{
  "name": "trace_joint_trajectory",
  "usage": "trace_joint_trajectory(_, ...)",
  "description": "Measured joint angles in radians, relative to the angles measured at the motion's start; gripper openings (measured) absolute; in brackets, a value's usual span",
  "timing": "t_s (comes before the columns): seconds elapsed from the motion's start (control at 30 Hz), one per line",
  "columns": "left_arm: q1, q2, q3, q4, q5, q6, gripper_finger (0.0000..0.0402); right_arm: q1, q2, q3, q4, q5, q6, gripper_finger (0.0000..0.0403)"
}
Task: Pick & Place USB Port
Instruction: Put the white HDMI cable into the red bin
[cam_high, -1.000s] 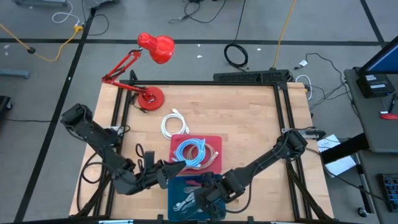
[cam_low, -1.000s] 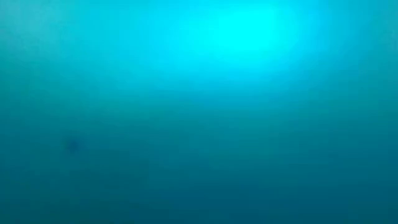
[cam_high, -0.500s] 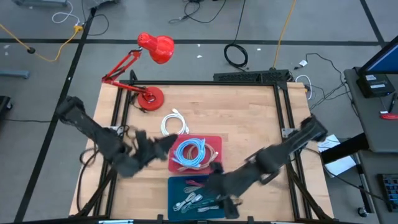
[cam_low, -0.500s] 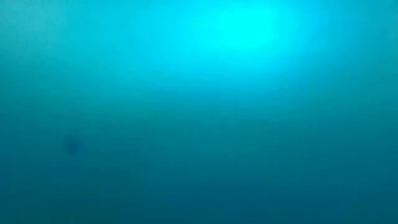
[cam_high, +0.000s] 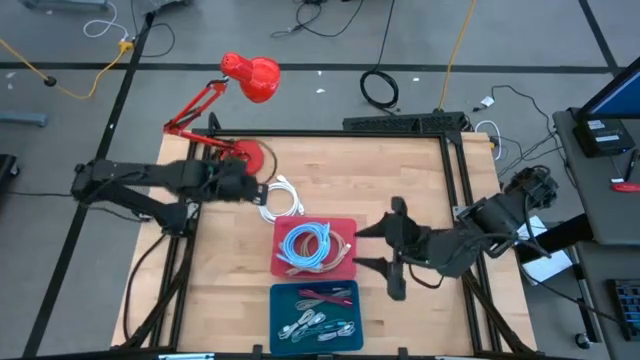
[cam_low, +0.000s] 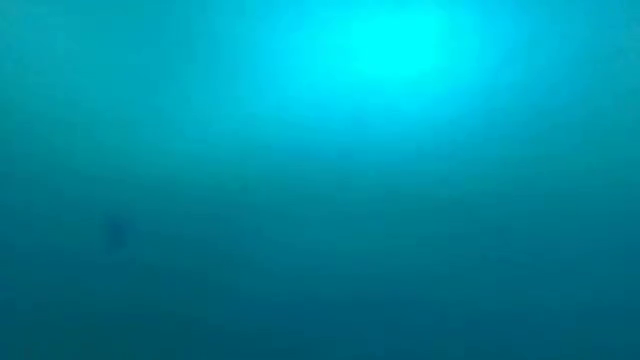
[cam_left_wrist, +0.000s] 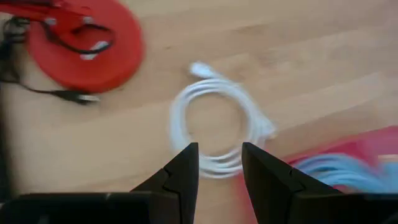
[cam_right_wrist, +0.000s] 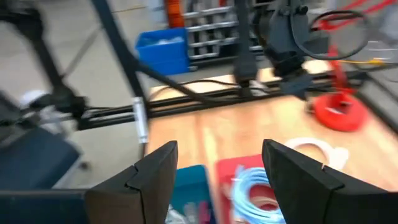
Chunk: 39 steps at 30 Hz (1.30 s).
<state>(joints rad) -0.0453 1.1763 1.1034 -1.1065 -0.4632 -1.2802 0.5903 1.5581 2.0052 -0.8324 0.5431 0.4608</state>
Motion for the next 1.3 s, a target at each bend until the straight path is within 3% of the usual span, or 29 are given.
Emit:
trace_joint_trajectory(0.13,0.183,0.023,-0.007,0.003,0.134,0.207,0.0128,-0.007,0.004,-0.005,-0.042,0.106,0.046,0.0226)
trace_joint_trajectory(0.23,0.299,0.07,-0.013,0.012,0.224,0.326,0.0141,-0.037,0.005,-0.047,-0.018,0.125,0.084,0.0228)
trace_joint_trajectory(0.47,0.471,0.234,-0.017,0.01,0.386,0.499,0.022,-0.1,0.008,-0.211,0.135,0.059,0.187,0.0227)
trace_joint_trajectory(0.7,0.474,0.384,-0.016,0.107,0.401,0.579,0.0274,-0.133,0.004,-0.315,0.262,0.002,0.208,0.0226)
trace_joint_trajectory(1.3,0.471,0.663,-0.011,0.185,0.422,0.582,0.0249,-0.137,-0.049,-0.315,0.286,0.006,0.175,0.0219)
